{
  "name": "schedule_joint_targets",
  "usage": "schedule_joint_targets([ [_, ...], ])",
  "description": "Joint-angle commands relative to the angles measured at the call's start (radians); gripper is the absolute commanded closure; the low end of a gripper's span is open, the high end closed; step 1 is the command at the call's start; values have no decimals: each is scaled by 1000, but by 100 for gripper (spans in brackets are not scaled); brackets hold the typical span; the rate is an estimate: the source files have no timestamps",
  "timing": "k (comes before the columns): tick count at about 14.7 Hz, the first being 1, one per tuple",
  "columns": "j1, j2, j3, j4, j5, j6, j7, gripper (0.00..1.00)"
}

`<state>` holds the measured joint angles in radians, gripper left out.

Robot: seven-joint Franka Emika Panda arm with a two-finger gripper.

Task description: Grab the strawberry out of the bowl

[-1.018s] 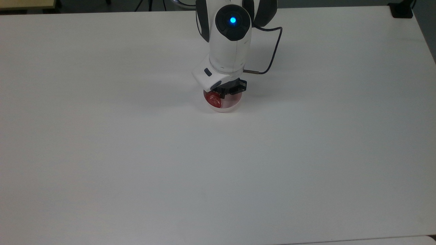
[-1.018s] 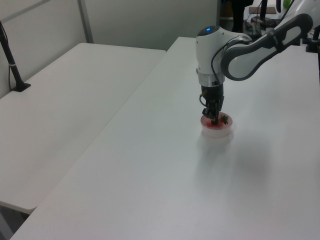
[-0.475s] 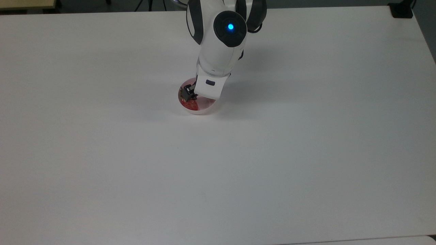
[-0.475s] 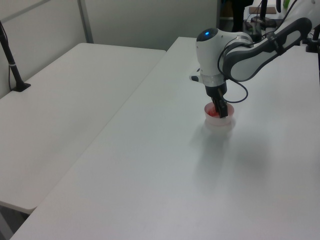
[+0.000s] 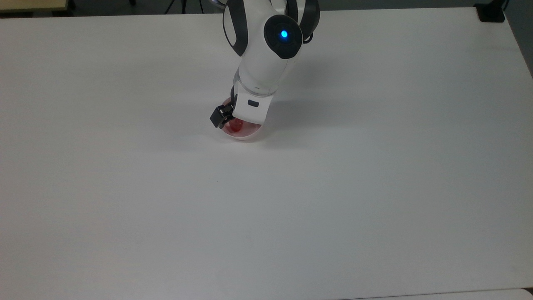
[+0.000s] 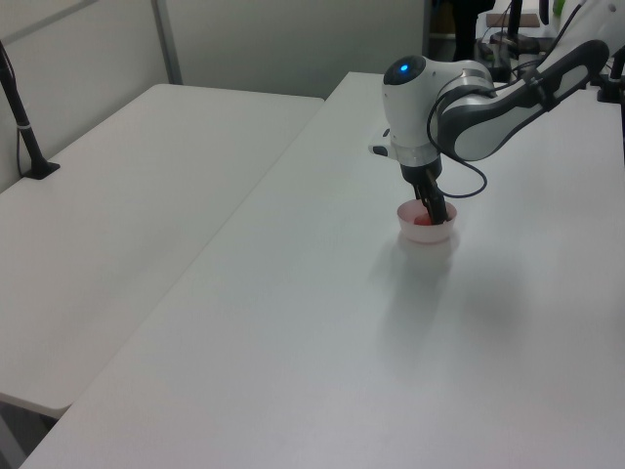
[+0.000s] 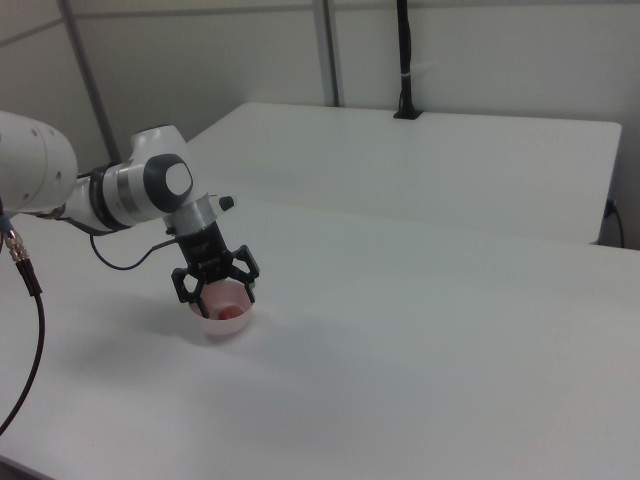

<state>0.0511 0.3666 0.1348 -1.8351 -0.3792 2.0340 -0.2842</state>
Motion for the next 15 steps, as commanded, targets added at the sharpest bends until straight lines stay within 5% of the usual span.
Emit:
schedule_joint_targets([
  [1,-5,26,3,-4,-15,25,-18,7],
  [4,-5,22,3,-1,-7,15,-10,14],
  [15,-5,-60,52,4,17,-82,88,10],
])
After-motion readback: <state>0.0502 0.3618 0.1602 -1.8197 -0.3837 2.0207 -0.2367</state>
